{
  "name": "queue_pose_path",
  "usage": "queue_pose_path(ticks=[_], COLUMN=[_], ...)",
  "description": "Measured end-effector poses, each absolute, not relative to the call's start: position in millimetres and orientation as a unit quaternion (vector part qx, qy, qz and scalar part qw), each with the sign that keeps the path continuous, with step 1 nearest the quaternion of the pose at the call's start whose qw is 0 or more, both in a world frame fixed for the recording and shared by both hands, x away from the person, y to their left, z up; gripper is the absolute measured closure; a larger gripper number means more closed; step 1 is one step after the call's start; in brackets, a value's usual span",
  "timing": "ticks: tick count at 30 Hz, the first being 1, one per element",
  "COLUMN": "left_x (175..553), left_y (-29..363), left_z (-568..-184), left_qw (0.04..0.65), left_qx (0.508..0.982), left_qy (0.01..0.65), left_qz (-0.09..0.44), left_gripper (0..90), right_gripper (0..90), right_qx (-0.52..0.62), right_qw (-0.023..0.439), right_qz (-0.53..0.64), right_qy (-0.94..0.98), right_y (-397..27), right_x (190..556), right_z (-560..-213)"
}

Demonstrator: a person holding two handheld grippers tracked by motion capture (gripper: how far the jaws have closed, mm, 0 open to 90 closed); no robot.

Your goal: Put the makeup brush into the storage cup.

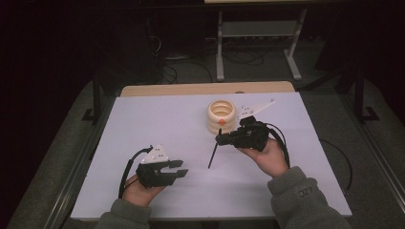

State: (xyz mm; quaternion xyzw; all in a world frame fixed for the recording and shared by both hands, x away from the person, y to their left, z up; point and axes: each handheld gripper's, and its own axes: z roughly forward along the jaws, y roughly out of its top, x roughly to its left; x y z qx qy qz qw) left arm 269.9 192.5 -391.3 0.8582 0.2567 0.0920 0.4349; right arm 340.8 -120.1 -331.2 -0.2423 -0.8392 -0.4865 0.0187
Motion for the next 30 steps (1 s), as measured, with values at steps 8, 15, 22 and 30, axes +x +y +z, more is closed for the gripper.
queue_pose_path(ticks=[8,15,22,30], left_x=[271,272,273,275], left_y=[195,195,198,202], left_z=[-394,-395,-395,-395], left_qw=[0.435,0.428,0.427,0.427], left_qx=[0.855,0.858,0.855,0.852], left_qy=[0.266,0.268,0.278,0.288], left_qz=[0.092,0.093,0.096,0.099], left_gripper=[59.0,58.9,57.6,55.7], right_gripper=[84.7,84.7,84.7,84.7], right_qx=[-0.247,-0.253,-0.257,-0.261], right_qw=[0.008,-0.001,-0.006,-0.015], right_qz=[-0.486,-0.484,-0.487,-0.484], right_qy=[-0.838,-0.837,-0.835,-0.835], right_y=[-121,-122,-123,-124], right_x=[350,360,367,376], right_z=[-317,-306,-298,-289])
